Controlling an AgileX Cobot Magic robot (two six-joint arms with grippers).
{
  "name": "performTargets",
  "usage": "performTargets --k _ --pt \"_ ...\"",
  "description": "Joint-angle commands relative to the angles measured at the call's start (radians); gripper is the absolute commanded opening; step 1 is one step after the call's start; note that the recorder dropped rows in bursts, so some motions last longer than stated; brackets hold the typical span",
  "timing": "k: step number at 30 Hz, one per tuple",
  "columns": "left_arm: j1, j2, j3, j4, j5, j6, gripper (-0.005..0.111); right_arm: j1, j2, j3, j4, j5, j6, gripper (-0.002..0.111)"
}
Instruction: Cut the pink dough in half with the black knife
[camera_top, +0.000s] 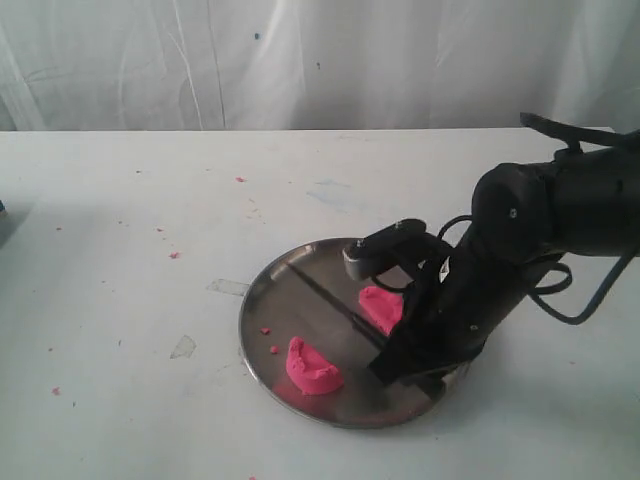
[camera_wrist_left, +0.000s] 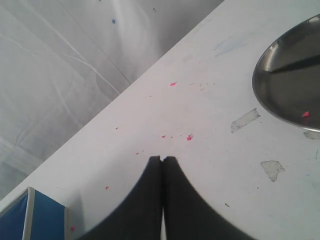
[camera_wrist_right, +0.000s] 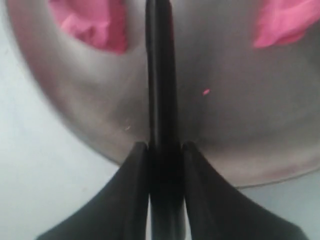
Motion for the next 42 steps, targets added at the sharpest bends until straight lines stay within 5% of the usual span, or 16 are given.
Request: performTargets --k 1,6,25,42 --pt "-0.004 -0.007 0.004 0.012 -0.006 -0.008 0.000 -0.006 -0.032 -0.005 -0.303 -0.091 0.286 0.000" --pt "-0.004 -0.007 0.004 0.012 -0.006 -0.008 0.000 -0.046 -0.031 0.001 -0.528 -0.087 0.542 0.000" --pt "-0.004 -0.007 0.004 0.012 -0.006 -0.008 0.000 -0.053 0.036 -0.001 -0.493 -0.081 0.507 0.001" --pt "-0.004 -0.007 0.004 0.010 -0.047 -0.008 0.000 -0.053 0.038 0.001 -0.405 -0.088 0.418 0.025"
